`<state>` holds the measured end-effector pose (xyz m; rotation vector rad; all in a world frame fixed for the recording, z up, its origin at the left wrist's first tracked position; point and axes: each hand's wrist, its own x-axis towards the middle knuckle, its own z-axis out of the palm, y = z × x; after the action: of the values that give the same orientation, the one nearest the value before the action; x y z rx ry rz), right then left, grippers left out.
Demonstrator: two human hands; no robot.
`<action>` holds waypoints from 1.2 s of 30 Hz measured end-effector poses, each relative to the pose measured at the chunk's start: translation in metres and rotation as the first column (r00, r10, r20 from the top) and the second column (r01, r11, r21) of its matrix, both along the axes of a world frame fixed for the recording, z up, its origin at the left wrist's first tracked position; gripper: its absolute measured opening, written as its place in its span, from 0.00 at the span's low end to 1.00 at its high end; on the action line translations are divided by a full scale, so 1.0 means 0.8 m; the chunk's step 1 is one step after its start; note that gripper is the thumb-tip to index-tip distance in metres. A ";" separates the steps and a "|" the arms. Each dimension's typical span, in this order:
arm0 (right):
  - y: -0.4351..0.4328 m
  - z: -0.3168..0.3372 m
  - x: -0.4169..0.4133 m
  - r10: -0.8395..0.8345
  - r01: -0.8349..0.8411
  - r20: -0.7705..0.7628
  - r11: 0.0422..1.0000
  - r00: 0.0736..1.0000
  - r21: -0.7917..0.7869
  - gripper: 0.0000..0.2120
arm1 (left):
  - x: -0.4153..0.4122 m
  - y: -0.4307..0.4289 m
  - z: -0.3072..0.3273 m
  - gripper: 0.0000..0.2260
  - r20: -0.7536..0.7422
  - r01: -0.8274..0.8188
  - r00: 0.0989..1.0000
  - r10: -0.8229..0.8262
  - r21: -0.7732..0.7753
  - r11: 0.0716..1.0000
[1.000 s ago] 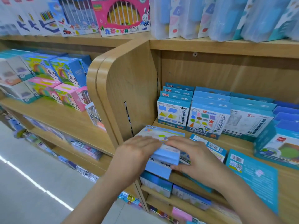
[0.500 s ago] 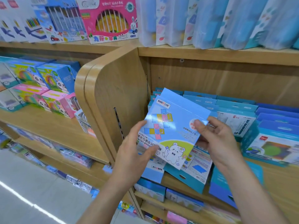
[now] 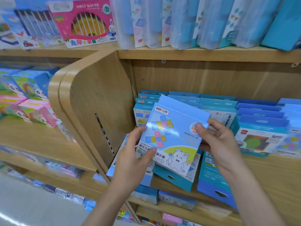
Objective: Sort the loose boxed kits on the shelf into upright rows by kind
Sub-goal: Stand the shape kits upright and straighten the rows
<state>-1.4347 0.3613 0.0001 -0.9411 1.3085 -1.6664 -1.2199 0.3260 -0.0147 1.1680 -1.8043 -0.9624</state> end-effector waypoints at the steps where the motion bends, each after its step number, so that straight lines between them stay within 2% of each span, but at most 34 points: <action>1: 0.006 0.000 -0.007 -0.017 0.017 0.003 1.000 1.000 -0.001 0.14 | -0.006 0.001 0.001 0.21 -0.006 0.022 1.000 -0.022 -0.002 1.000; 3: 0.018 0.002 -0.022 -0.046 0.046 0.015 0.999 0.999 -0.017 0.18 | -0.020 0.002 0.002 0.20 -0.017 0.077 0.997 -0.077 0.015 0.997; 6: 0.044 0.007 -0.047 -0.083 0.083 -0.015 0.996 0.996 -0.032 0.31 | -0.047 0.007 0.006 0.19 0.011 0.163 0.986 -0.163 0.030 0.986; 8: 0.068 0.011 -0.067 -0.099 0.098 -0.037 0.994 0.994 -0.040 0.29 | -0.067 0.012 0.009 0.18 0.026 0.224 0.974 -0.225 0.023 0.974; 10: 0.095 0.013 -0.090 -0.119 0.116 -0.054 0.992 0.991 -0.051 0.32 | -0.093 0.021 0.013 0.17 0.049 0.304 0.951 -0.305 0.027 0.952; 13: 0.138 0.010 -0.130 -0.151 0.148 -0.080 0.988 0.985 -0.043 0.33 | -0.136 0.042 0.012 0.20 0.104 0.410 0.906 -0.410 0.020 0.912; 18: 0.203 0.007 -0.193 -0.209 0.211 -0.099 0.978 0.973 0.007 0.34 | -0.213 0.083 -0.007 0.24 0.159 0.462 0.871 -0.465 0.053 0.885; 21: 0.237 0.010 -0.235 -0.200 0.216 -0.212 0.975 0.957 0.055 0.29 | -0.255 0.112 -0.022 0.21 0.197 0.461 0.863 -0.465 0.068 0.885; 23: 0.255 0.013 -0.260 -0.171 0.208 -0.317 0.974 0.933 0.086 0.29 | -0.278 0.132 -0.032 0.20 0.247 0.461 0.851 -0.463 0.069 0.885; 26: 0.269 0.015 -0.291 -0.052 0.166 -0.507 0.969 0.860 0.184 0.29 | -0.307 0.154 -0.051 0.19 0.249 0.435 0.864 -0.437 0.065 0.898; 29: 0.272 0.018 -0.315 0.056 0.176 -0.699 0.950 0.713 0.256 0.28 | -0.329 0.167 -0.058 0.19 0.230 0.410 0.883 -0.409 0.050 0.911; 33: 0.262 0.027 -0.336 0.062 0.249 -0.829 0.939 0.556 0.237 0.26 | -0.357 0.165 -0.052 0.18 0.211 0.390 0.898 -0.387 0.029 0.921; 36: 0.250 0.027 -0.351 0.061 0.300 -0.892 0.930 0.447 0.214 0.26 | -0.381 0.153 -0.048 0.17 0.302 0.426 0.864 -0.403 -0.010 0.905</action>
<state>-1.7152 0.5610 0.0217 -1.6332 2.3316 -0.8788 -1.5249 0.4484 -0.0531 0.9250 -2.3804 -0.9818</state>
